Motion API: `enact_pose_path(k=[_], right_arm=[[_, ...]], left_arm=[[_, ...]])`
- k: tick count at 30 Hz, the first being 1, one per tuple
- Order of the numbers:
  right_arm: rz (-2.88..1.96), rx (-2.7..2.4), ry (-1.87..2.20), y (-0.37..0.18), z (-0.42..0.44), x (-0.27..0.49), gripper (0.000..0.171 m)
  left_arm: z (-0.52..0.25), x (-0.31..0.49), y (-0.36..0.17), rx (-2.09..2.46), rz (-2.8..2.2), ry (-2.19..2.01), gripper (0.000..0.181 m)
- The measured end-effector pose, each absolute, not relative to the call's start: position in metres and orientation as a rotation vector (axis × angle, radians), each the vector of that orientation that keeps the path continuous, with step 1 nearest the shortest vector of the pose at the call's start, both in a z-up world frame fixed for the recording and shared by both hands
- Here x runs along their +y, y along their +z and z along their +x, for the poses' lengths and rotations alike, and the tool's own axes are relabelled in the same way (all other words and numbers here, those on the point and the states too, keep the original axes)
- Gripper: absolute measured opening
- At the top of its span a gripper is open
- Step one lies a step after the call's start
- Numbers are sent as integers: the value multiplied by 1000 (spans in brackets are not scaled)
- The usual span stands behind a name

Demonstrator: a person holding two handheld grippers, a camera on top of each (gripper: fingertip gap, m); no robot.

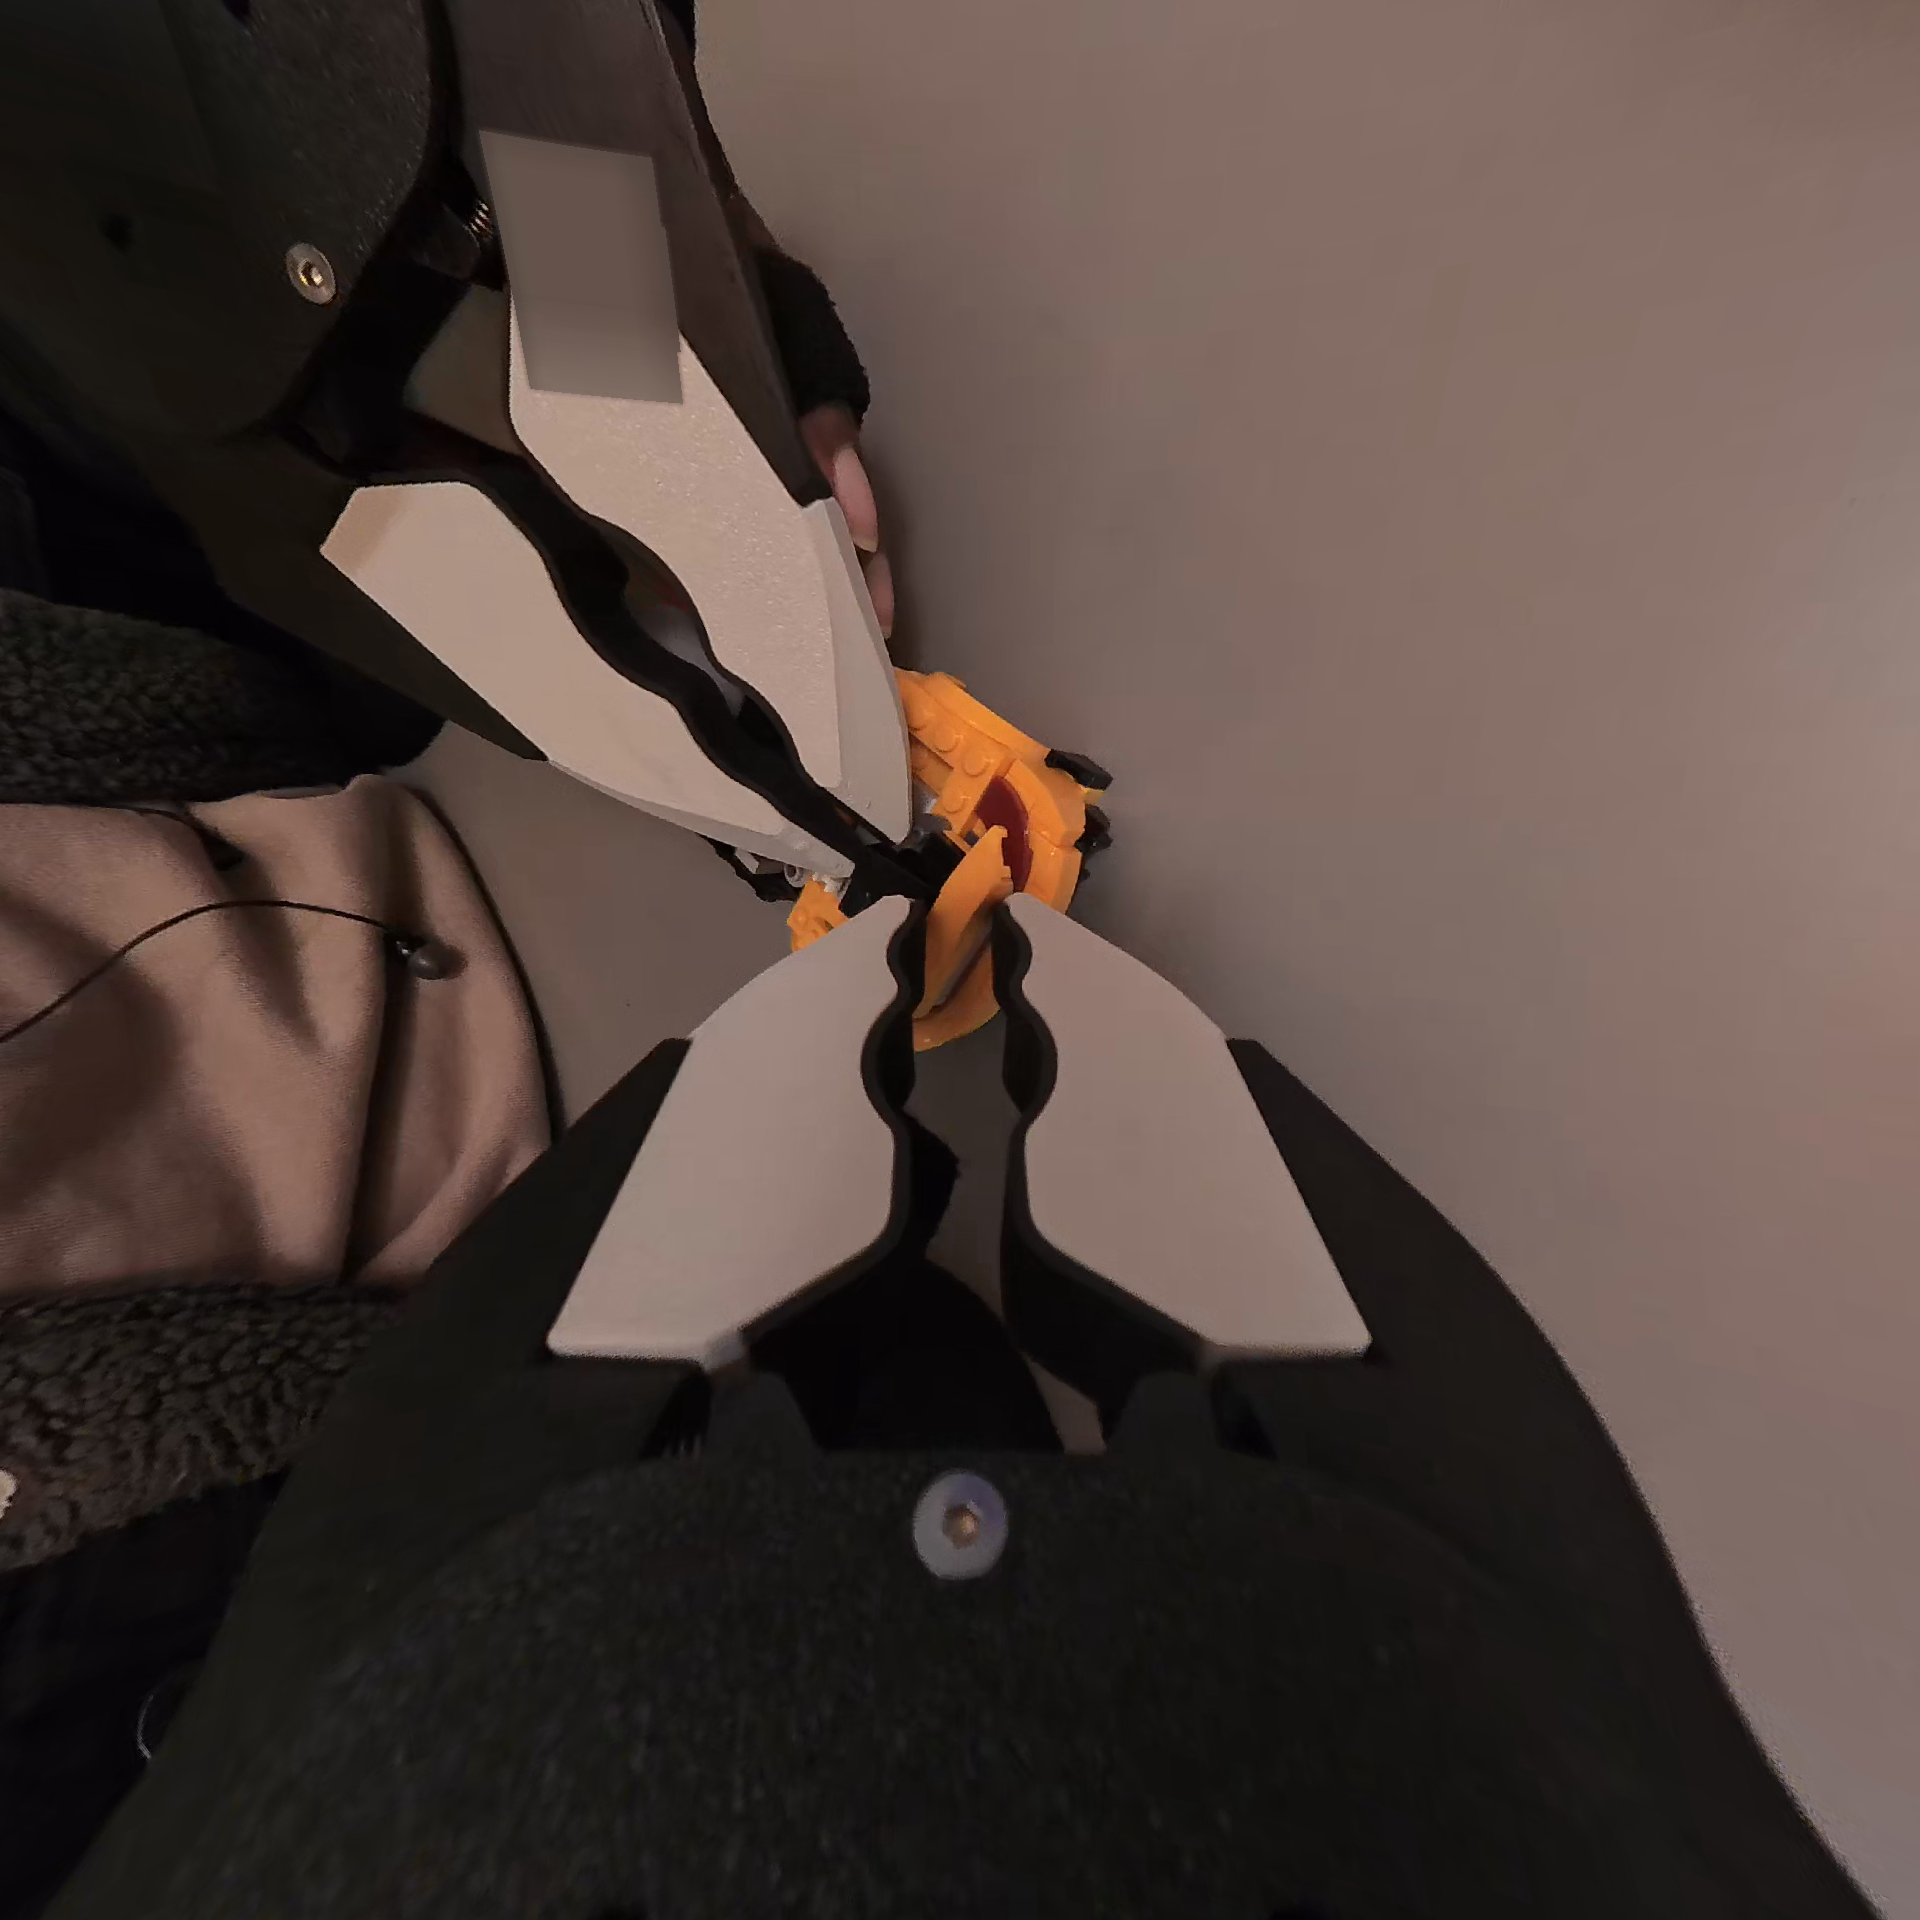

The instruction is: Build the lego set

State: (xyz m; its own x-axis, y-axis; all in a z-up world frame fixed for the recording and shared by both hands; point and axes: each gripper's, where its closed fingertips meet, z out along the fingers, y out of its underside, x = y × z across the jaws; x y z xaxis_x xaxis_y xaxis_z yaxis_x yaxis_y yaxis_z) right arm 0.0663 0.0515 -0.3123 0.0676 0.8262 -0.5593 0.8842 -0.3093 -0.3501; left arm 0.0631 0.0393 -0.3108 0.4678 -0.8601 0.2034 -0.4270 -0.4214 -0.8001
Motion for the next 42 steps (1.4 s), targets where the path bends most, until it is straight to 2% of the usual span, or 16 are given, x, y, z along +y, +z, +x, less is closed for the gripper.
enact_pose_path(k=[13,17,24,42], right_arm=[[2360,1848,-966,-312,63,58,19],[2386,1901,-891,-314,63,58,30],[2454,1883,-851,-315,63,61,34],[2422,1646,-1029,-315,64,61,19]], left_arm=[[62,41,-311,1063,-2031,-784,6],[61,41,-311,1059,-2032,-777,5],[61,42,-311,1045,-2033,-764,5],[61,44,-312,1023,-2036,-758,4]])
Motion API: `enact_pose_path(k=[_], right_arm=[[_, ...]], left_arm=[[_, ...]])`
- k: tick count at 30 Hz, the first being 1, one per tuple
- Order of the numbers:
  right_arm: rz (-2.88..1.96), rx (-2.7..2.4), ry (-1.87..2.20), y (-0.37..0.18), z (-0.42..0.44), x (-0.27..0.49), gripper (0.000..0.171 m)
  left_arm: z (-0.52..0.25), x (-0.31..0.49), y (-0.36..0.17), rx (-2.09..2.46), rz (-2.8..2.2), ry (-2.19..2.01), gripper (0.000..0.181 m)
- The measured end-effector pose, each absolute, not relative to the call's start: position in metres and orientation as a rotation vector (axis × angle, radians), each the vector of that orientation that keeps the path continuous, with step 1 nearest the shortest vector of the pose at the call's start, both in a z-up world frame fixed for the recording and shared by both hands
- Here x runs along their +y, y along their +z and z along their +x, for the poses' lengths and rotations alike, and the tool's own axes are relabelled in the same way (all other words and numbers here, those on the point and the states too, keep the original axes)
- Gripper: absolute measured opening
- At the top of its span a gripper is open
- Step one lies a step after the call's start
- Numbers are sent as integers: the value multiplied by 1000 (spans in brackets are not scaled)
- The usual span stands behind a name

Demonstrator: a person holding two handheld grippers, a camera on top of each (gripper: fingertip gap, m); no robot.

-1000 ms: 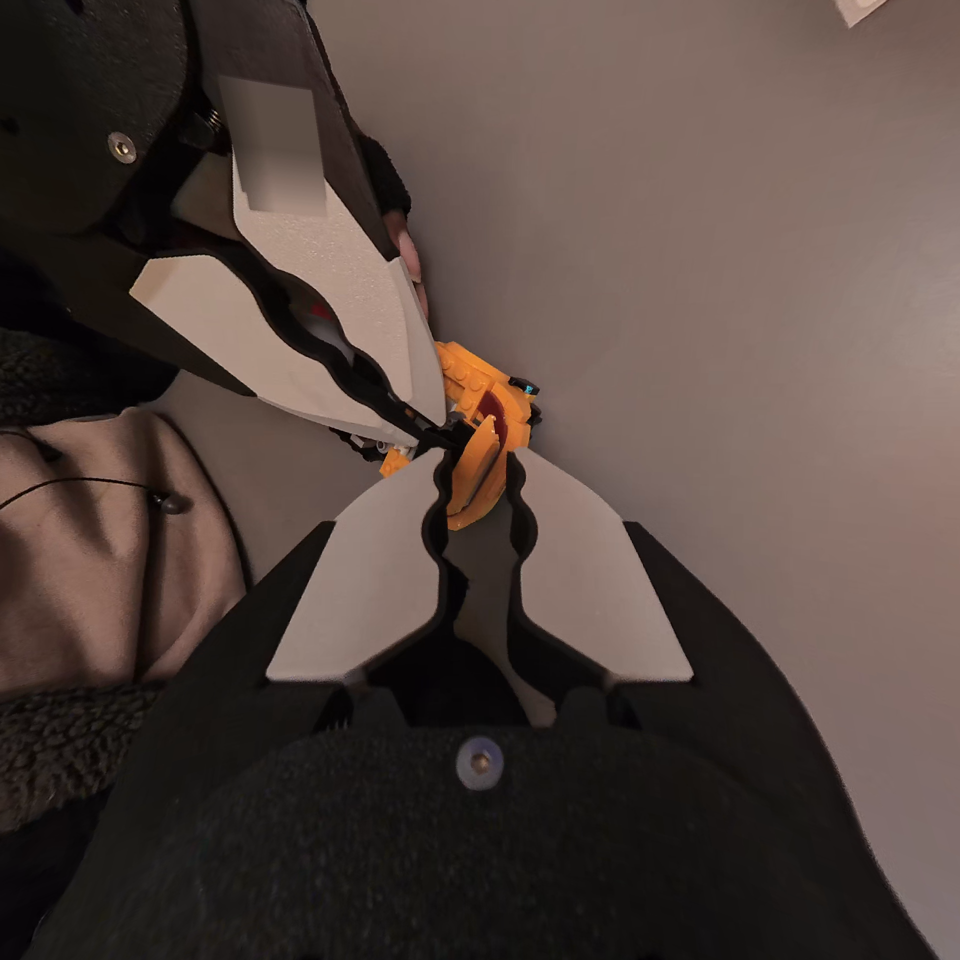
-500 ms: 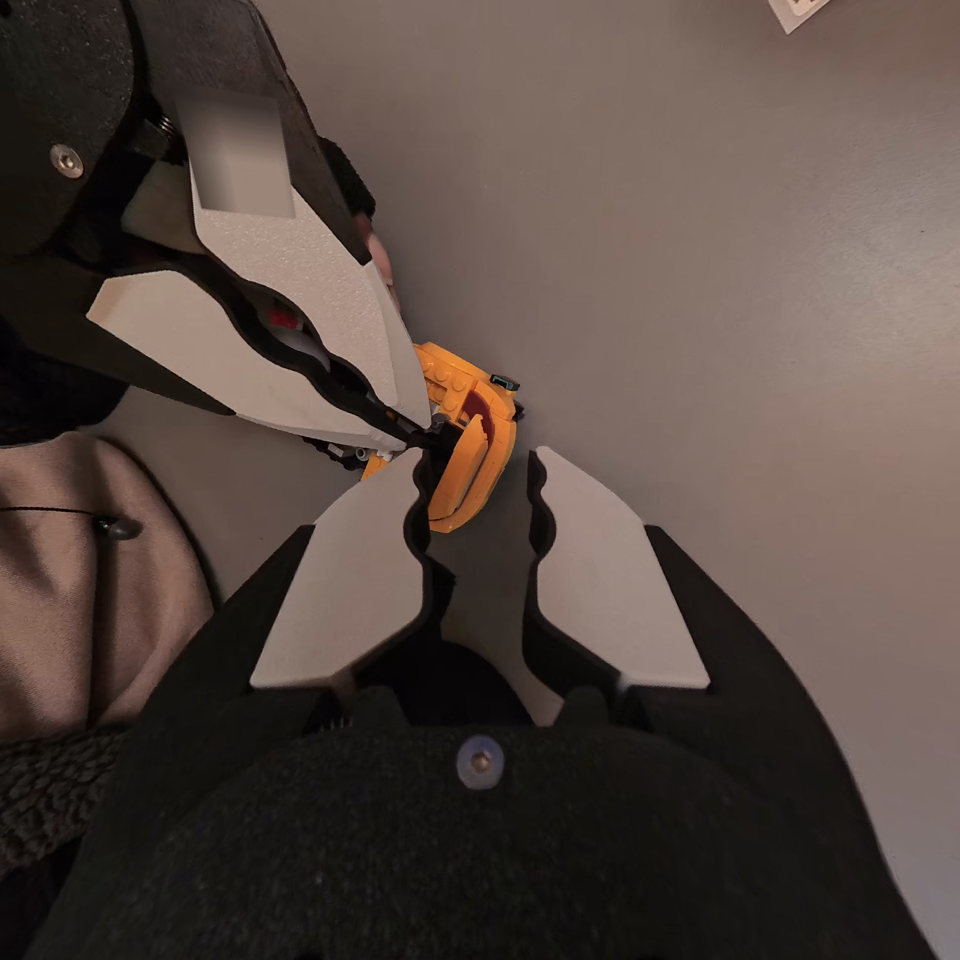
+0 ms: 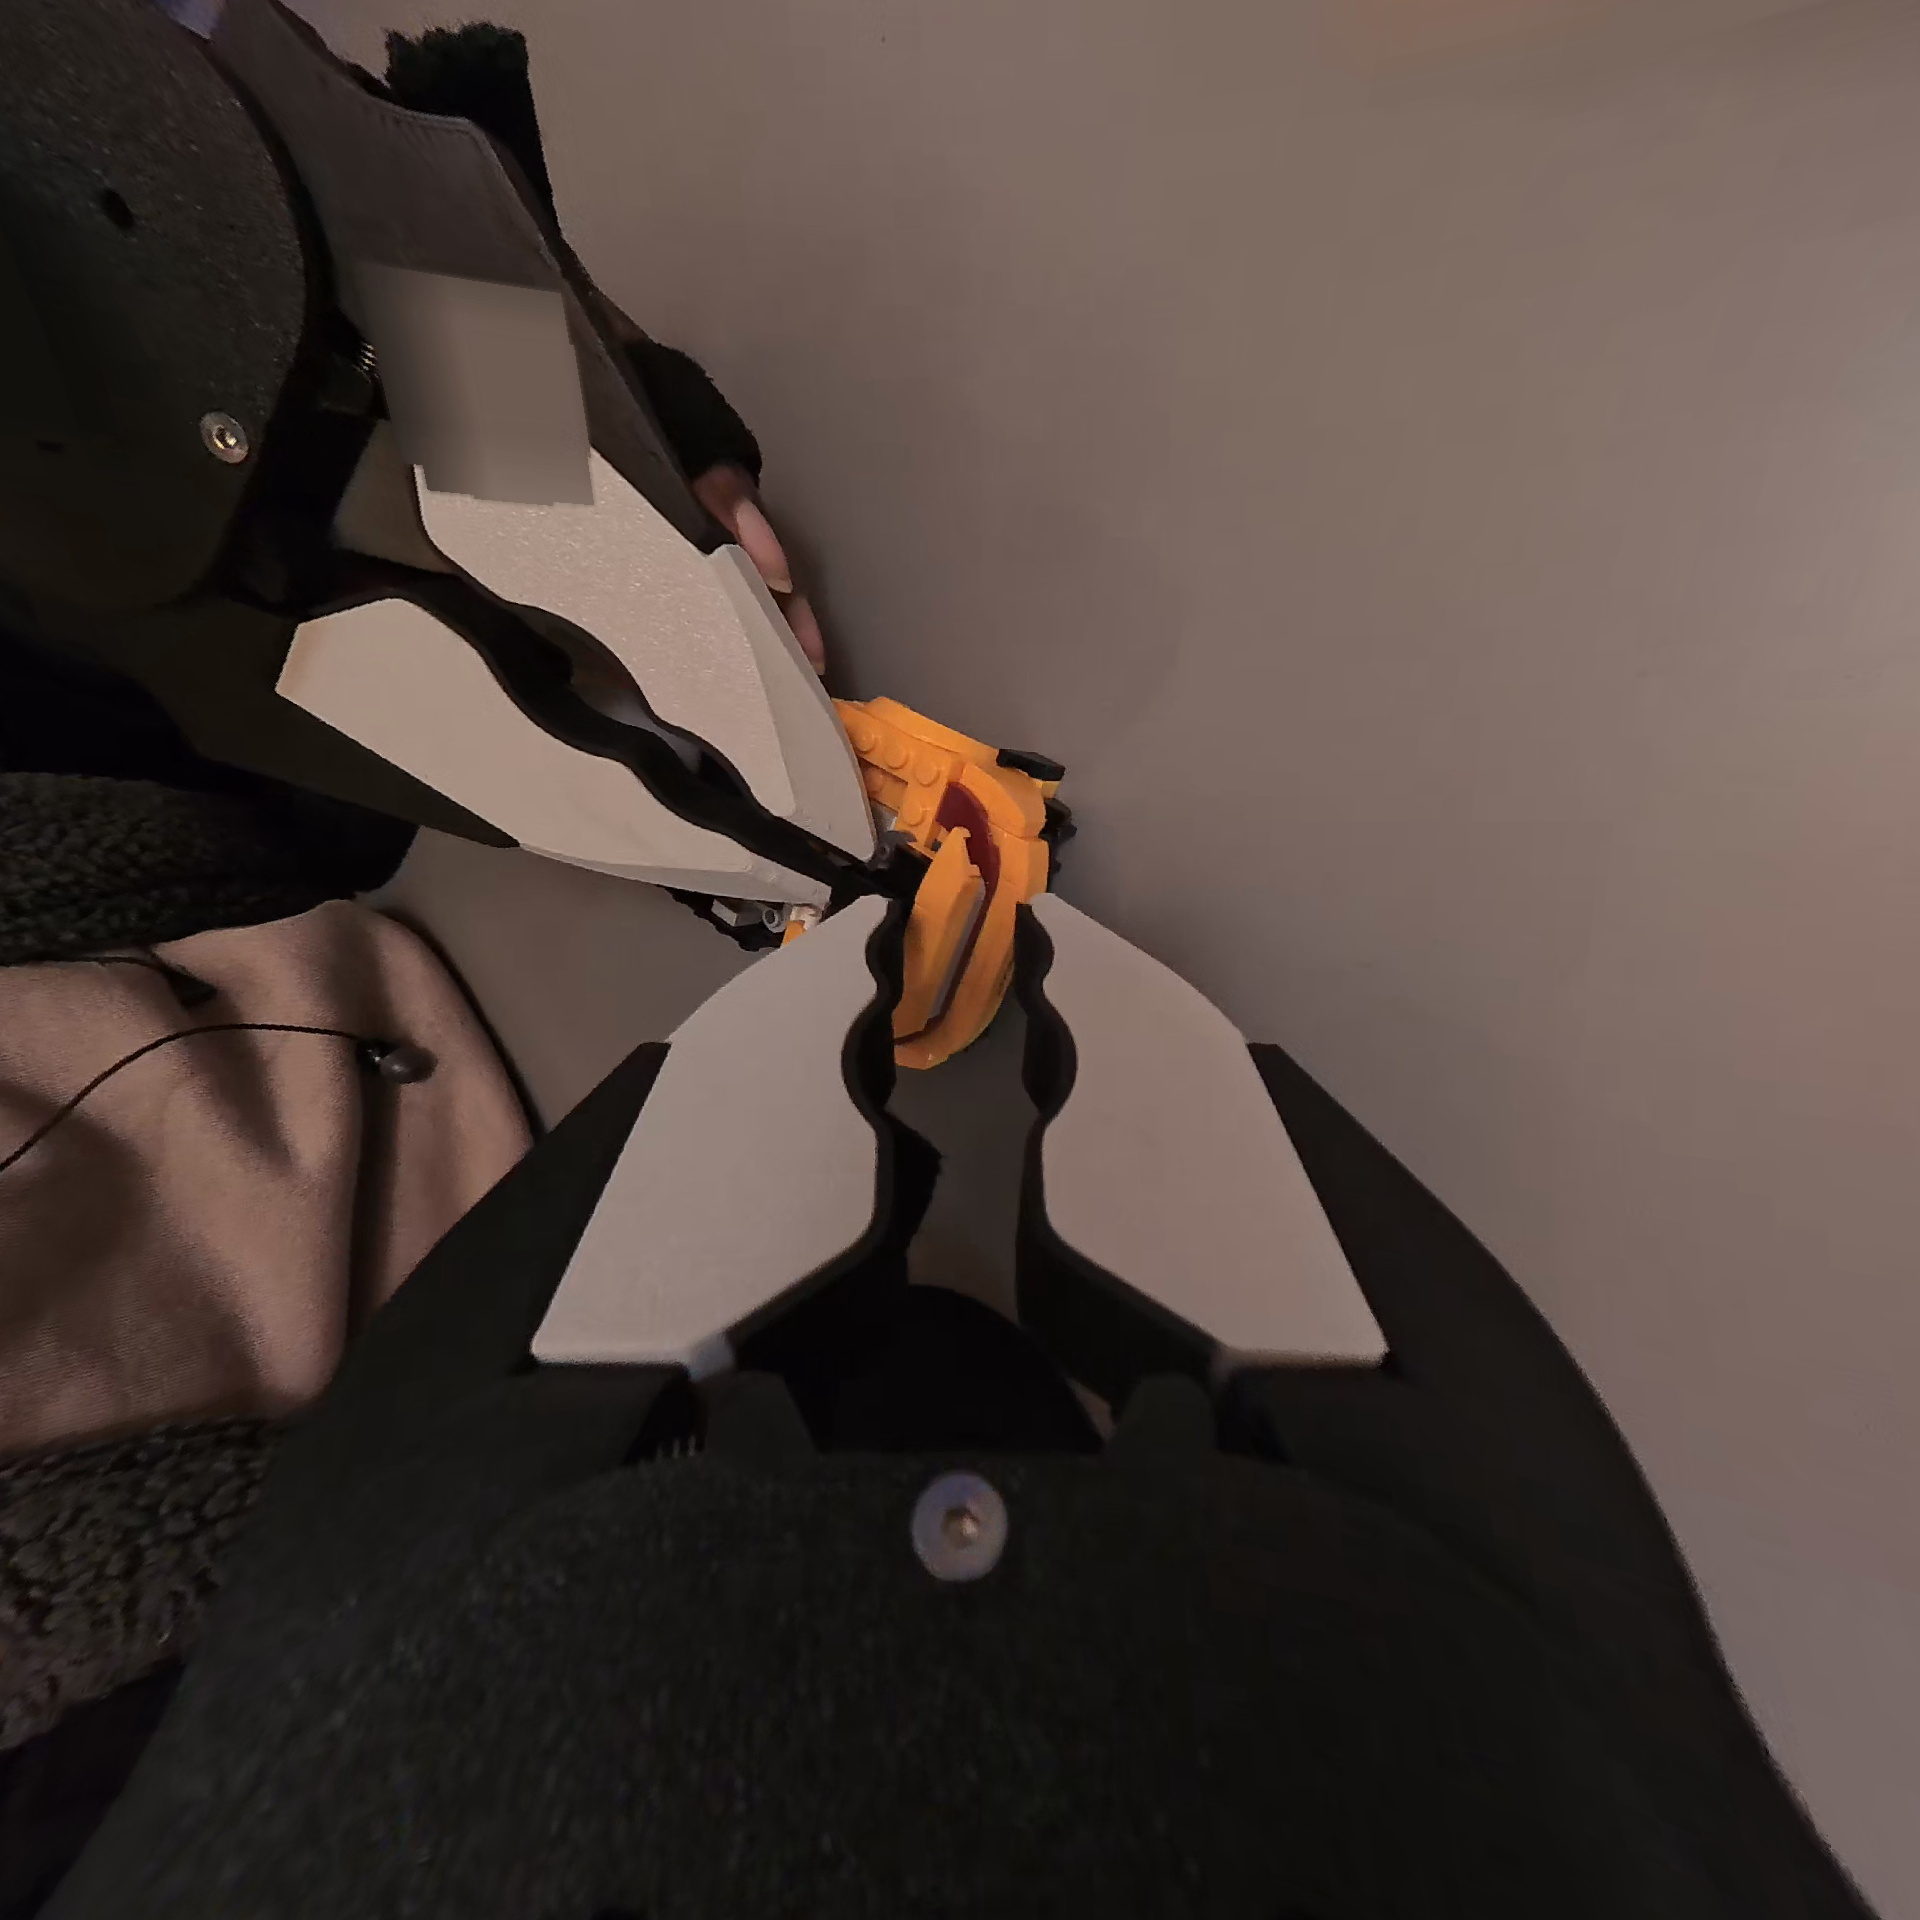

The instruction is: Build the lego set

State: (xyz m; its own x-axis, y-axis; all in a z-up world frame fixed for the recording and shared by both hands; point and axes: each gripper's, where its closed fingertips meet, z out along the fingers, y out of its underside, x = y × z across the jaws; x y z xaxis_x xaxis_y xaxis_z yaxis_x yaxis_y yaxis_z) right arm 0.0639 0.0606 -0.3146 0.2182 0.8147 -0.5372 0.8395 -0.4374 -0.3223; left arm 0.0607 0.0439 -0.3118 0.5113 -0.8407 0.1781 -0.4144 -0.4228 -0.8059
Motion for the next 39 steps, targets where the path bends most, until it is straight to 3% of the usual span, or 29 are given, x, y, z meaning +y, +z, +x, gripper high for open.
enact_pose_path(k=[23,39], right_arm=[[2390,1803,-887,-316,64,62,23],[2422,1868,-833,-314,65,64,25]], left_arm=[[59,41,-313,998,-2083,-804,9],[61,43,-311,985,-2075,-791,4]])
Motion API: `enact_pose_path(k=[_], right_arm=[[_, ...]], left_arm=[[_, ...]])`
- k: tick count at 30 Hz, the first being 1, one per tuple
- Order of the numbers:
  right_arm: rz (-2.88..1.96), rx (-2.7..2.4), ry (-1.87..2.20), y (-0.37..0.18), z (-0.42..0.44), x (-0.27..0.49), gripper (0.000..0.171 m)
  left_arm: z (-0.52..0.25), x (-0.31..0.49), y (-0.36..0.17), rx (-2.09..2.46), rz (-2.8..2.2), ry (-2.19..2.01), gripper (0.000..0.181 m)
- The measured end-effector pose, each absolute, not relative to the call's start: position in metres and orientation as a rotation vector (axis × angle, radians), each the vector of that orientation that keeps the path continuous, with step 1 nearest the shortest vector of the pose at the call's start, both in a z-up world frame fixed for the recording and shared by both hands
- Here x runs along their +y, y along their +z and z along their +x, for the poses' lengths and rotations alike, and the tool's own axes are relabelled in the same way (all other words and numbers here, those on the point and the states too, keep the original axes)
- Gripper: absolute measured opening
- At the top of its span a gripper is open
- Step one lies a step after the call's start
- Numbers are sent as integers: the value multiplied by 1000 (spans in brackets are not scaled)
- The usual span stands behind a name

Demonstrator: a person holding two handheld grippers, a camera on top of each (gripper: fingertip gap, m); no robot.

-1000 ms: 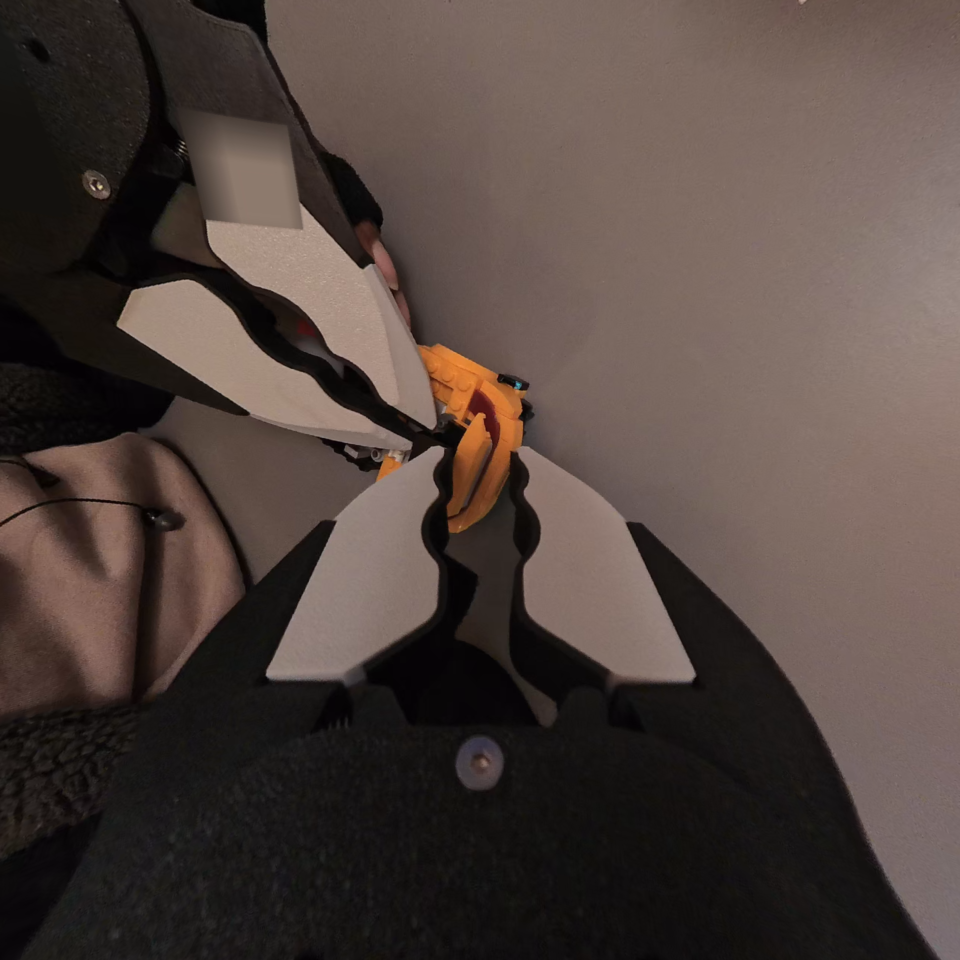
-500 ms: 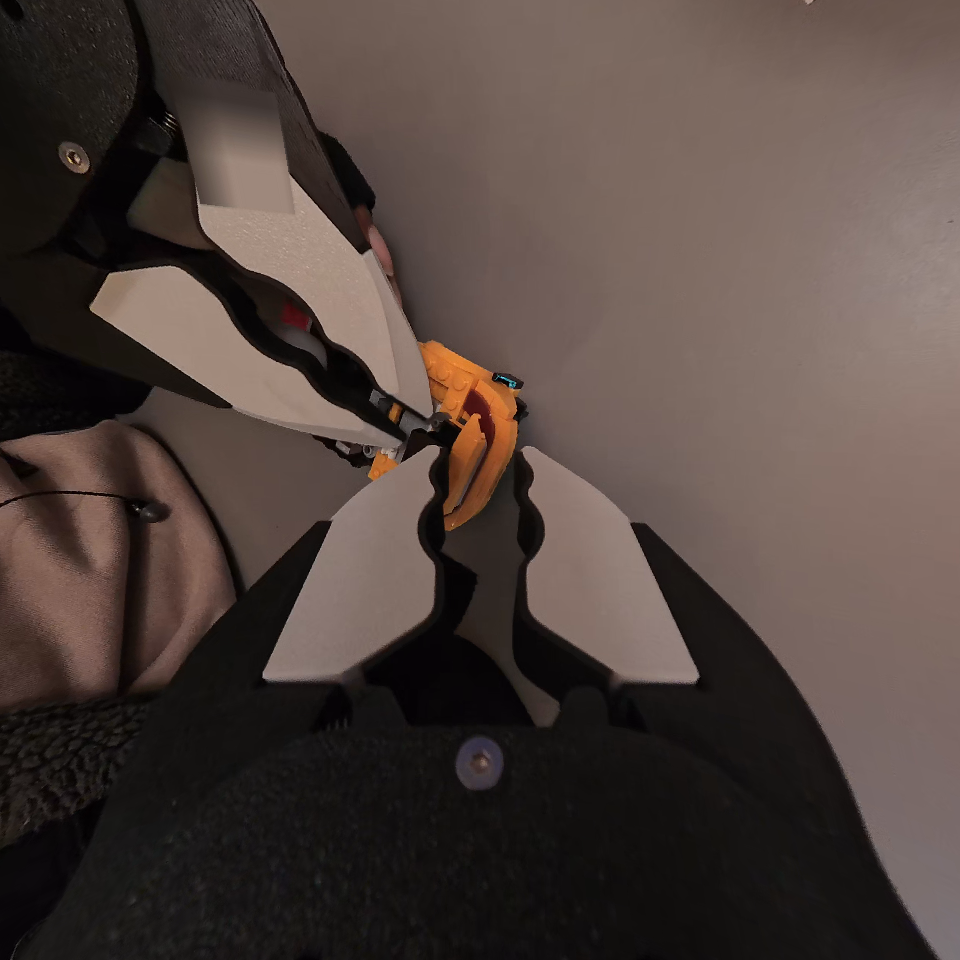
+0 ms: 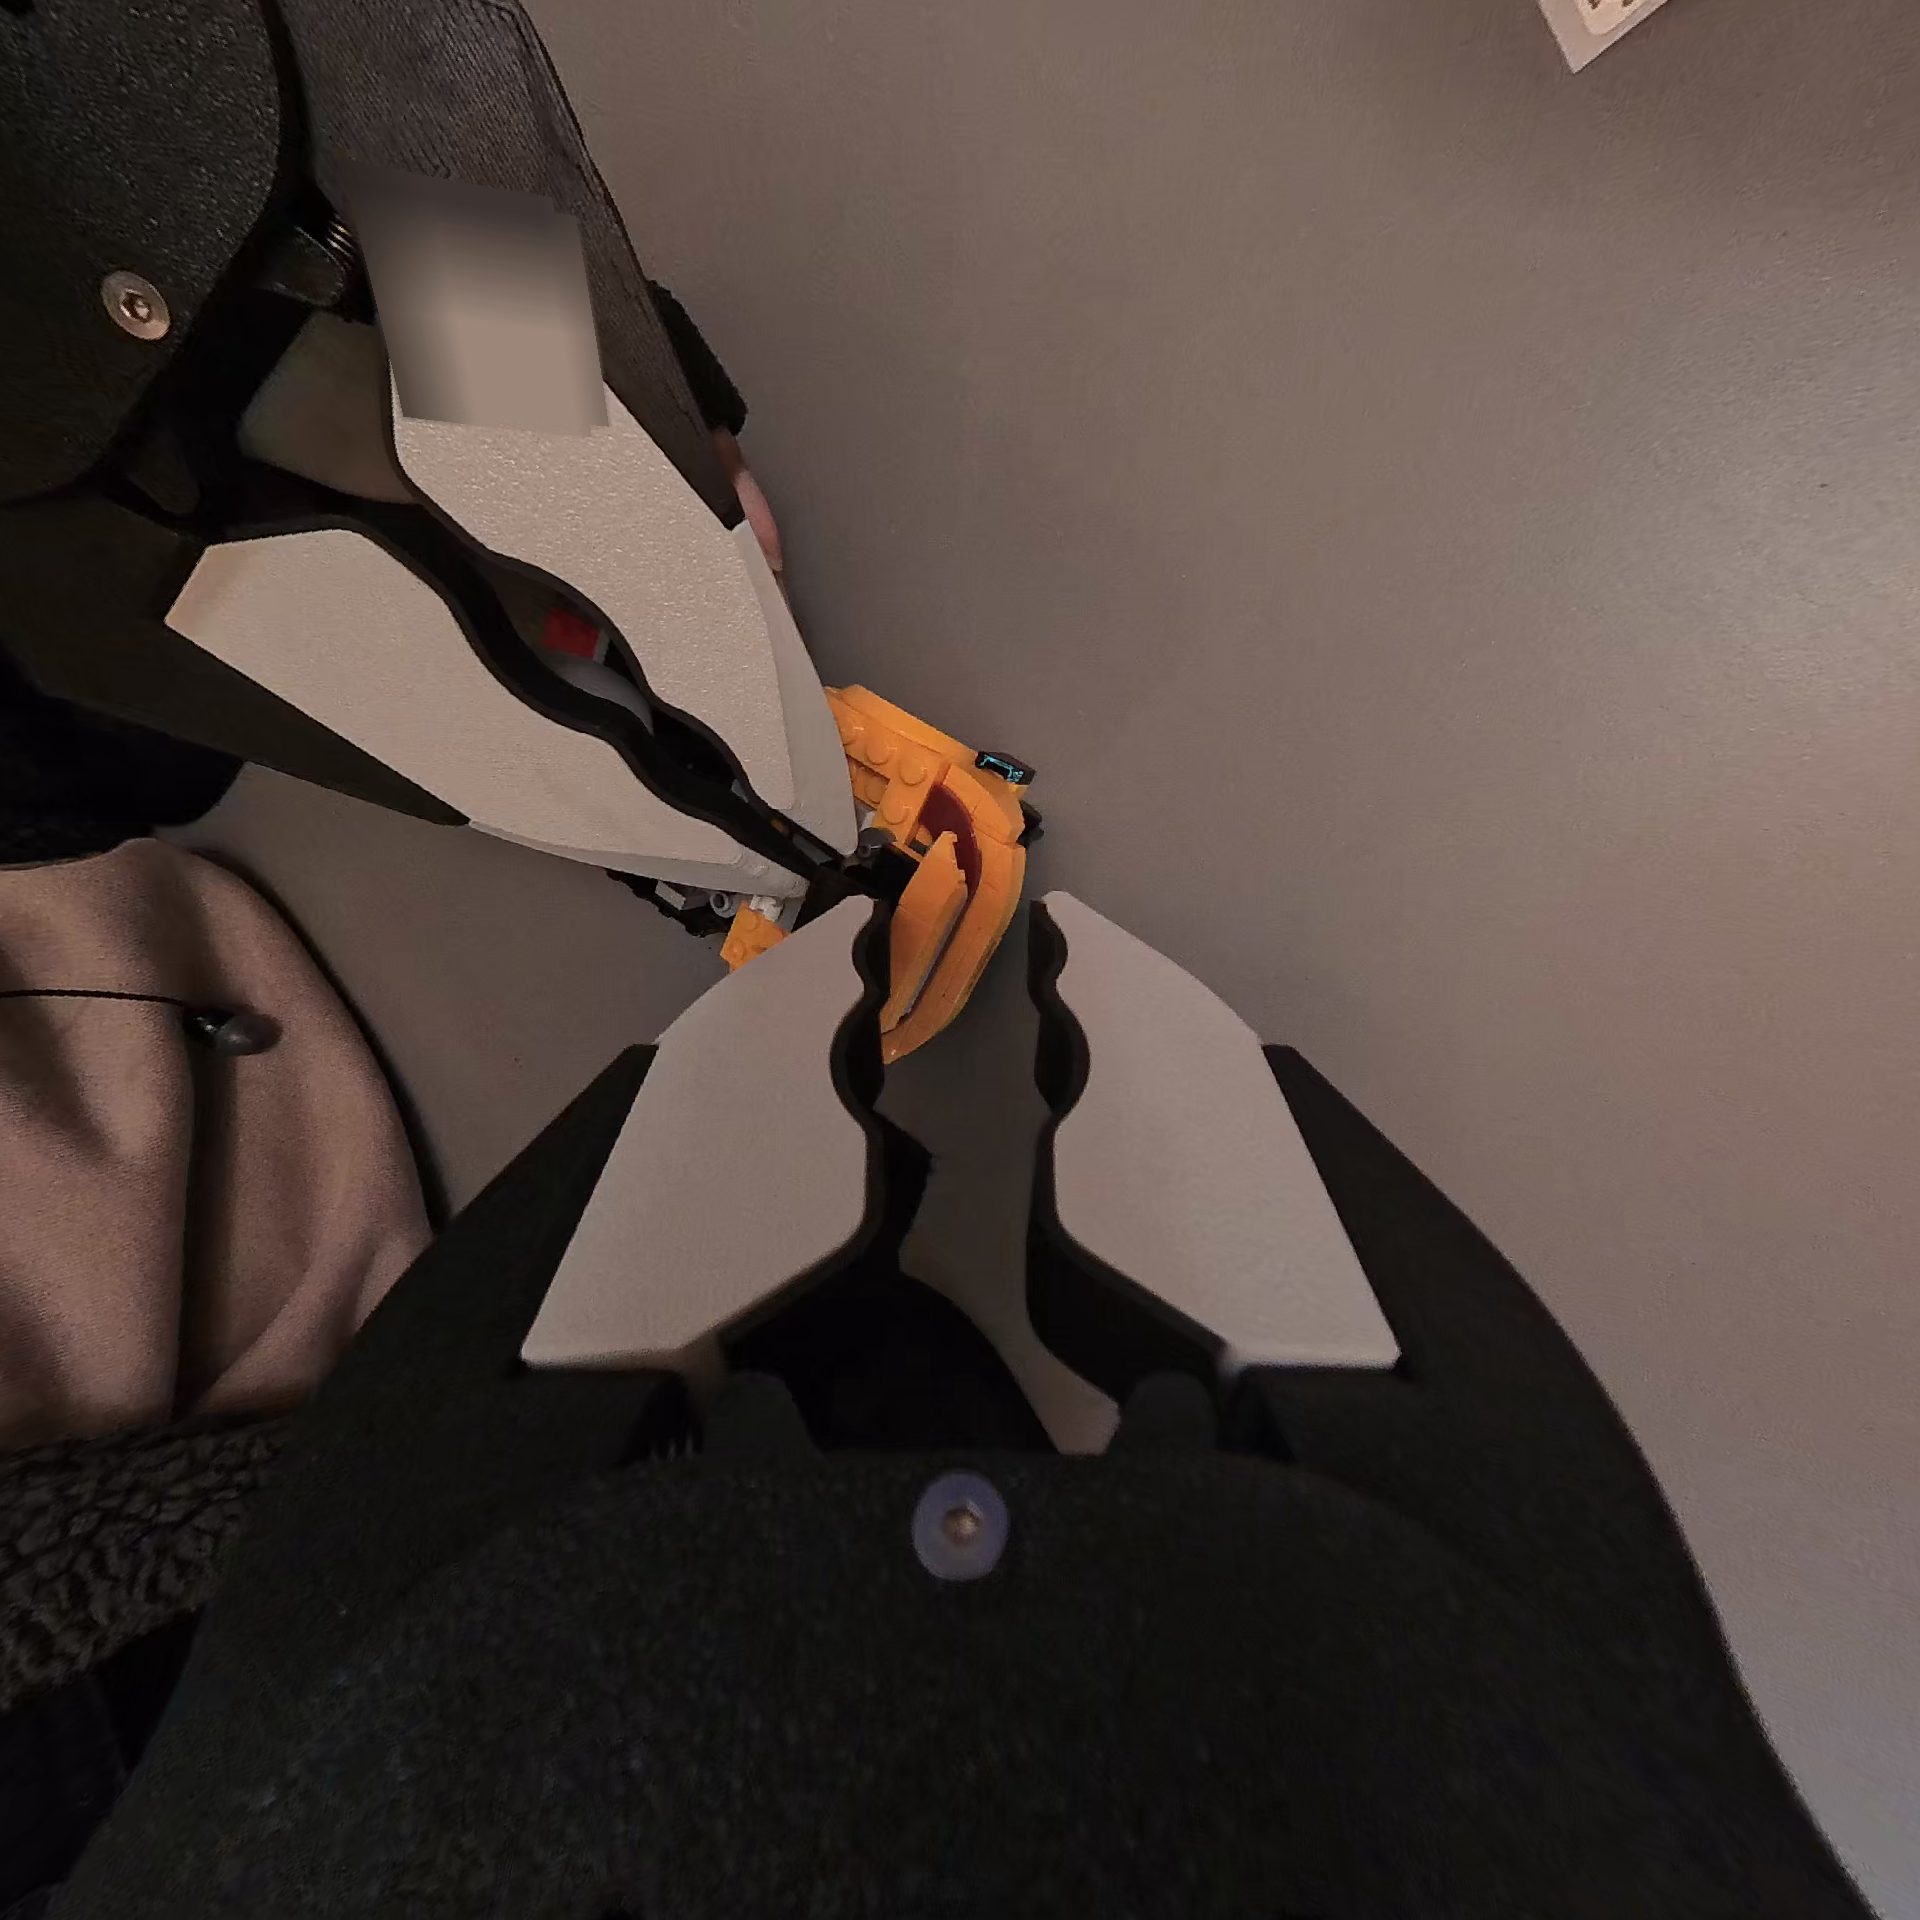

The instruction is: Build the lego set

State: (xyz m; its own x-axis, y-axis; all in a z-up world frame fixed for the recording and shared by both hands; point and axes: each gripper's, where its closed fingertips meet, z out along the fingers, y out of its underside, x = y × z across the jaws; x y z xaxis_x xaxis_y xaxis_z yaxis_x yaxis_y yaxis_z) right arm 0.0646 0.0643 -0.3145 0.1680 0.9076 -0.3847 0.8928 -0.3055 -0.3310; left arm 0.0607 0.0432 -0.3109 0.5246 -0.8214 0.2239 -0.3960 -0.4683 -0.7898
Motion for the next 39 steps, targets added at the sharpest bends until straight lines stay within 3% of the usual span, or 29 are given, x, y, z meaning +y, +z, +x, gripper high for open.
enact_pose_path(k=[12,26,31,39], right_arm=[[-2349,-1852,780,-315,65,65,28],[-2295,-1906,756,-314,64,62,21],[-2289,-1898,742,-314,64,65,26],[-2274,-1704,1048,-306,73,69,34]], left_arm=[[61,43,-312,990,-2080,-781,3],[61,42,-312,990,-2083,-783,3],[61,42,-312,988,-2081,-791,3],[53,43,-303,964,-2055,-785,13]])
